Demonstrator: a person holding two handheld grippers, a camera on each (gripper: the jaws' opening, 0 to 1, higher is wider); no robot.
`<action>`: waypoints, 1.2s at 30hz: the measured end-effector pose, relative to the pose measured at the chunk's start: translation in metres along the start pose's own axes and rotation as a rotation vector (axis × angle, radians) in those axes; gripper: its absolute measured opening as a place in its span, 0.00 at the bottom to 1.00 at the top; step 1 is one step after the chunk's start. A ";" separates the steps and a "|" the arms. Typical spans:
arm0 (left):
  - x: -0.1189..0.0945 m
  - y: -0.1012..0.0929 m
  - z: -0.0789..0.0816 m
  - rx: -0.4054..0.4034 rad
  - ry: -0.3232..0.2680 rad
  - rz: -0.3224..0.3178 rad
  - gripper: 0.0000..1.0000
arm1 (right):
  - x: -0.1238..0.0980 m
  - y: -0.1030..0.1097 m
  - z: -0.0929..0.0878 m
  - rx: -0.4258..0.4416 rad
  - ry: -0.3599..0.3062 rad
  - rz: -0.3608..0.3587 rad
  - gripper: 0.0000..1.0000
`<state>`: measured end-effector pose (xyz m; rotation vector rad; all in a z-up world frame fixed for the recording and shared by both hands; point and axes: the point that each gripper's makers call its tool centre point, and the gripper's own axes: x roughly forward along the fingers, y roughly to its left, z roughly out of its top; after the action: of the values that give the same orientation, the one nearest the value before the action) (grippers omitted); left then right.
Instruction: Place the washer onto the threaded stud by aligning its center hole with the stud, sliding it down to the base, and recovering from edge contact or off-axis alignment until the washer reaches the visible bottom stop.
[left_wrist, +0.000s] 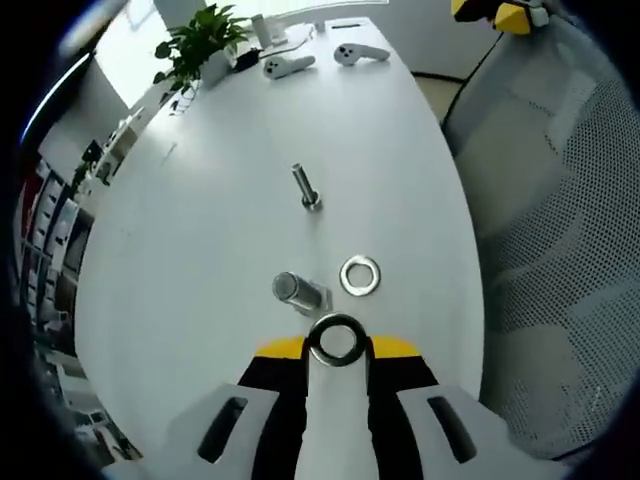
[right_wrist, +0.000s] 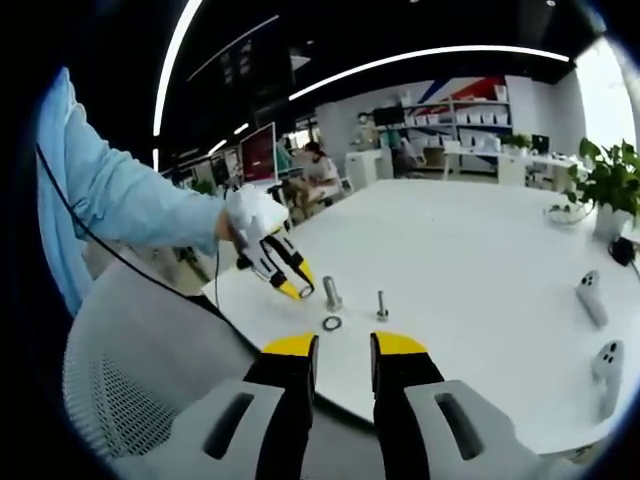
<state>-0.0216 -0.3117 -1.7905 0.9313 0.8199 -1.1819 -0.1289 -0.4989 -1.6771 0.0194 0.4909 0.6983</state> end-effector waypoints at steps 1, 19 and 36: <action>-0.001 0.001 0.001 -0.001 0.000 0.003 0.19 | 0.000 0.000 0.000 0.001 0.000 0.001 0.23; -0.003 0.019 0.030 0.027 -0.037 0.021 0.19 | -0.001 -0.003 0.000 0.011 -0.002 -0.017 0.23; 0.016 0.020 0.030 0.054 0.015 -0.025 0.19 | 0.000 -0.003 0.001 0.014 -0.008 -0.017 0.21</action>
<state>0.0029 -0.3431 -1.7894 0.9770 0.8171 -1.2255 -0.1265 -0.5012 -1.6764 0.0314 0.4882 0.6782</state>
